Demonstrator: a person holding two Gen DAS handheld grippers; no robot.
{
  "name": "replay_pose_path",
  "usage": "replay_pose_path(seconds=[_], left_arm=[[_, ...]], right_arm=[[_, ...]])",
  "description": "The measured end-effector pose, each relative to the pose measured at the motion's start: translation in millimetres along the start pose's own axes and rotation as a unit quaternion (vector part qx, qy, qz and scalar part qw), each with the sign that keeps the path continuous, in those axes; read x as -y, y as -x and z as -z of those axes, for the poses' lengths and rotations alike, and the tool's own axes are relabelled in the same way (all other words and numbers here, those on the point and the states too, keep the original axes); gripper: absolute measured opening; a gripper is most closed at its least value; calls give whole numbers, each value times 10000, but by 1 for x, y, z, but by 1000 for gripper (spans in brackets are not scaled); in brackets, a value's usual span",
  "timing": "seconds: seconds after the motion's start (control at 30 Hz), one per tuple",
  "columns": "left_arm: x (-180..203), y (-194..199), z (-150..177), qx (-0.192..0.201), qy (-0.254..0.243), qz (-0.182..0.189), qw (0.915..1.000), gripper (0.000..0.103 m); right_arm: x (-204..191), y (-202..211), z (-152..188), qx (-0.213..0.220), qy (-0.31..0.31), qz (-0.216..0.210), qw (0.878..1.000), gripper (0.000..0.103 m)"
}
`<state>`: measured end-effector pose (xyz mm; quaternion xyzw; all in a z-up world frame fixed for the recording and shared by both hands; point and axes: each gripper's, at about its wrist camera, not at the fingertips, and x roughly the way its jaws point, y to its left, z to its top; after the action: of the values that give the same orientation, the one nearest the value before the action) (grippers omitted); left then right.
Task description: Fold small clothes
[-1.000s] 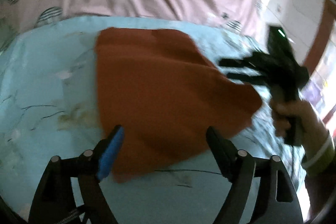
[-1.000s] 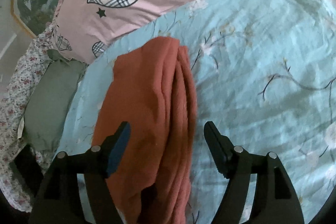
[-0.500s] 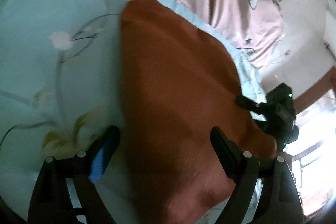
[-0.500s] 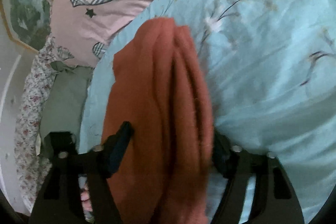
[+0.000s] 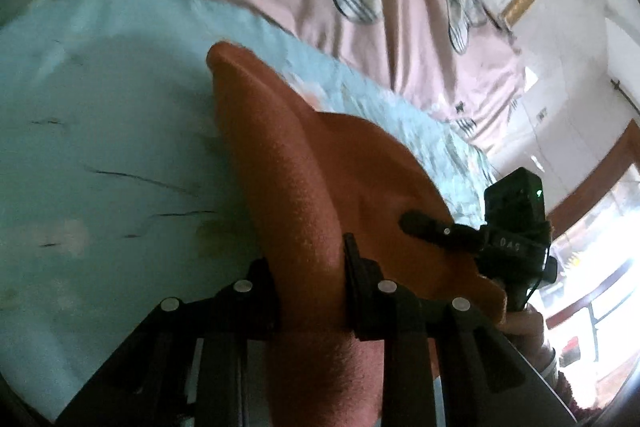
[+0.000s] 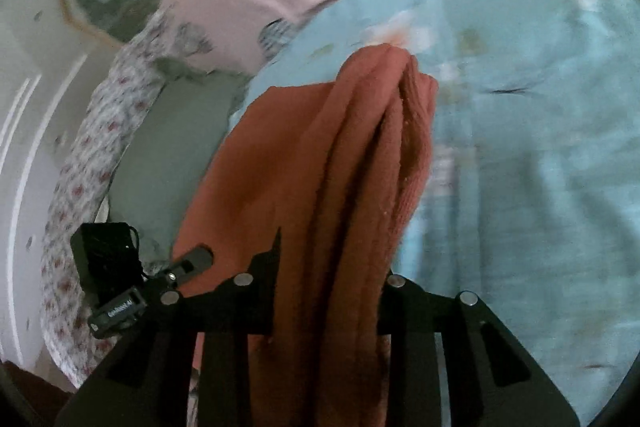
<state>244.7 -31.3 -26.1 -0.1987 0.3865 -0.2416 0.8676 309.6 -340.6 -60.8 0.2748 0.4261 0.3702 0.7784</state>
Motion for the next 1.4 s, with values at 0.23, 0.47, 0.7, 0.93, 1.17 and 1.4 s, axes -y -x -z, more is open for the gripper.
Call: replay_pose_path(seconds=[0.23,0.47,0.7,0.93,1.17,1.4], left_arm=[[-56,49,10,142,179,-504,9985,26],[-101,42,37,-39,708,-813,9942,45],[-101,73,41,219,712,-1023,9920,47],[-69,104,41,452,169,-583,9971,42],[-32,81,56,72,-525,-328,9981,42],[-25,74,70,-192,-701,-225,9971,40]], right_arm=[[-27,-61,6,-297,14,-160,9994,30],[-16,-73,20,-358,-180,258,9989,41],[-22,-36,18,-13,47,767,9970,49],[-40,-23,-8,450,287,667,9963,48],[-30,-74,-31,-107,61,754,9971,21],[-63,-21,-23,775,446,356,9954,11]])
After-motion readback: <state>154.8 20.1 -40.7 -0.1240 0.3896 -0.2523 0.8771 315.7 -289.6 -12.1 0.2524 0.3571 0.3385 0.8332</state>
